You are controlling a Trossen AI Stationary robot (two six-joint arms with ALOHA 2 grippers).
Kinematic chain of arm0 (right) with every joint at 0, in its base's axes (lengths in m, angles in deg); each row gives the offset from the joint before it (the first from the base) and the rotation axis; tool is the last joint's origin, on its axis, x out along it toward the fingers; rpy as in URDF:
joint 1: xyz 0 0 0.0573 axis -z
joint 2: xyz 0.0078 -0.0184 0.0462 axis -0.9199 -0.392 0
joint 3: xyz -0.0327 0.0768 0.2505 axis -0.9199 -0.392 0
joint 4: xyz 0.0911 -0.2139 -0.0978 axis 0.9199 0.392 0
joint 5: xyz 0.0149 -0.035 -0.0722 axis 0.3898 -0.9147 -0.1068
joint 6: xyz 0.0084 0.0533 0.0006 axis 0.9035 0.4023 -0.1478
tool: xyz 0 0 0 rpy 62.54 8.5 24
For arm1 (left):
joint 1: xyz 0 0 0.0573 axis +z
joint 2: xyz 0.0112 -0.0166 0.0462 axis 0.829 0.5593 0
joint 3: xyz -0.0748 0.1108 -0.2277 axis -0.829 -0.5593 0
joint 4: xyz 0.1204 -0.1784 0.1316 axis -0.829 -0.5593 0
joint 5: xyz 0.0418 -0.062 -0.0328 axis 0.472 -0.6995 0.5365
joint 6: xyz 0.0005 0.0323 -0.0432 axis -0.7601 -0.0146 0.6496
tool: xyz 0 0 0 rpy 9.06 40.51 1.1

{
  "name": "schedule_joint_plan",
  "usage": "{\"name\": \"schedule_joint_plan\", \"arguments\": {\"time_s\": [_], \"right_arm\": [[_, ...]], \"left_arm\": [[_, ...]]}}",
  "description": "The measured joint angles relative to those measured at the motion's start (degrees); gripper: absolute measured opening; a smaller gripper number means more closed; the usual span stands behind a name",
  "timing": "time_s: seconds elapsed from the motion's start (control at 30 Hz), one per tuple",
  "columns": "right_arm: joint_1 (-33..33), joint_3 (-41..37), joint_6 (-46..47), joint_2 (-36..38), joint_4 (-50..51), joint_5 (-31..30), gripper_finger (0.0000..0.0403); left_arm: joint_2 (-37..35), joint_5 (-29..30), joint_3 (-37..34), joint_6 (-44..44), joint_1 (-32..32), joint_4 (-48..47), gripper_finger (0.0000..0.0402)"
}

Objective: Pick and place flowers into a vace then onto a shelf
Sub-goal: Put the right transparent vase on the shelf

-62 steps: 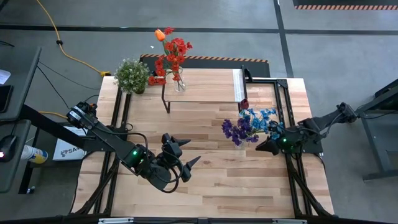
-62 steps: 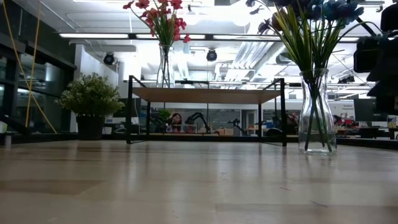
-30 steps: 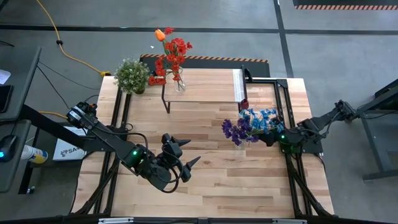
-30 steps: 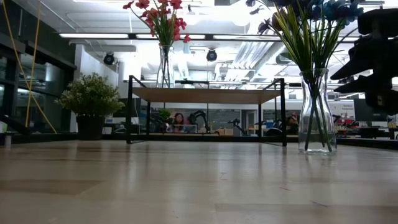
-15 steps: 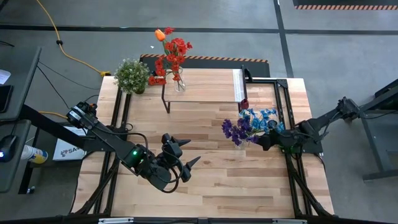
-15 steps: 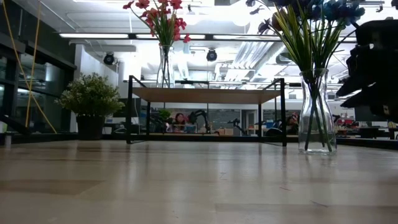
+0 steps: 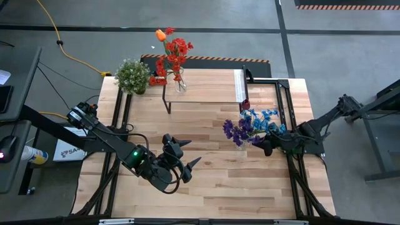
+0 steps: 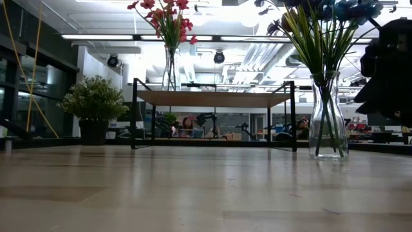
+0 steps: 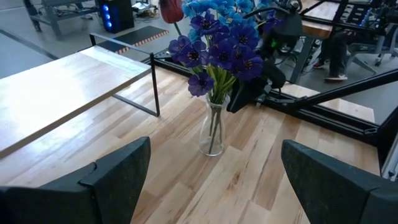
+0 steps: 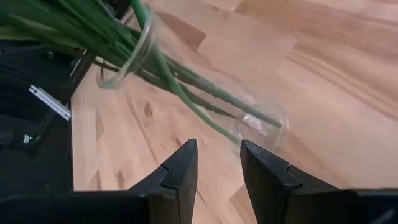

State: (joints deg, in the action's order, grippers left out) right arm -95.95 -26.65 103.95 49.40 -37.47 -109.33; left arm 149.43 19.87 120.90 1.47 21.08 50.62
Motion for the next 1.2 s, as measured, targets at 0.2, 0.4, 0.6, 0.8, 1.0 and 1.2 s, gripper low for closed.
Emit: {"name": "schedule_joint_plan", "arguments": {"time_s": [0.2, 0.4, 0.6, 0.8, 1.0, 1.2], "right_arm": [[-0.3, 0.0, -1.3, 0.0, -0.1, -1.3, 0.0114], [-0.3, 0.0, -2.4, 0.0, -0.1, -0.4, 0.0114], [-0.3, 0.1, -3.0, 0.0, -1.6, 0.4, 0.0114], [-0.3, 0.1, -4.4, 0.0, -2.6, 1.2, 0.0114], [-0.3, 0.1, -4.9, 0.0, -2.4, 1.5, 0.0127], [-0.3, 0.1, -6.6, 0.0, -3.5, 1.2, 0.0172]], "left_arm": [[0.0, 0.1, 0.0, 0.2, 0.0, -1.1, 0.0392], [0.0, 0.1, 0.0, 0.2, 0.0, -1.1, 0.0392], [0.0, 0.1, 0.0, 0.2, 0.0, -1.1, 0.0392], [0.0, 0.1, 0.0, 0.2, 0.0, -1.3, 0.0392], [0.0, -0.1, 0.0, 0.2, 0.0, -1.3, 0.0392], [0.0, -0.1, 0.0, 0.2, 0.0, -1.3, 0.0392]]}}
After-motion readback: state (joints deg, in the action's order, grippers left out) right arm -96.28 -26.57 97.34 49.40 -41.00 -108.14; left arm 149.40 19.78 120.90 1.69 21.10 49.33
